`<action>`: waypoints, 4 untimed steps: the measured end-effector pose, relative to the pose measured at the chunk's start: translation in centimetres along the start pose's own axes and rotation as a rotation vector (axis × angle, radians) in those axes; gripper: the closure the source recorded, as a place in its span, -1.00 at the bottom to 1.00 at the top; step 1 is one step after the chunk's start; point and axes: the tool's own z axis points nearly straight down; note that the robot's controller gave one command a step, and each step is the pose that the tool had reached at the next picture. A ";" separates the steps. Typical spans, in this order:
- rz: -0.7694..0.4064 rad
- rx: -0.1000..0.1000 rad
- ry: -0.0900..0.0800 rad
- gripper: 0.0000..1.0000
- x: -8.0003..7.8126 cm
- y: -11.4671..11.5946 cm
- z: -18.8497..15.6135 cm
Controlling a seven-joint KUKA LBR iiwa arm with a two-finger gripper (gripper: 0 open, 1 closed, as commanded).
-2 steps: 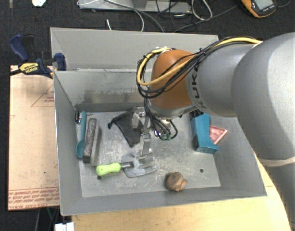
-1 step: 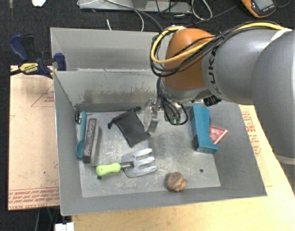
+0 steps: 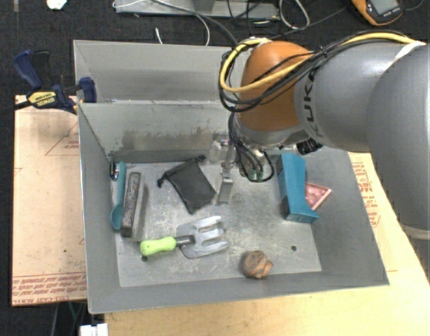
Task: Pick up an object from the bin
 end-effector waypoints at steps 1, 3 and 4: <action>0.000 0.000 0.000 -1.00 0.0 0.0 0.0; -0.084 -0.003 0.002 -1.00 2.8 2.4 4.9; -0.081 -0.001 -0.001 -1.00 4.9 3.1 6.7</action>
Offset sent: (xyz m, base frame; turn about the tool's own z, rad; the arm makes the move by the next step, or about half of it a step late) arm -0.0392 0.0419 -0.0576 -0.1641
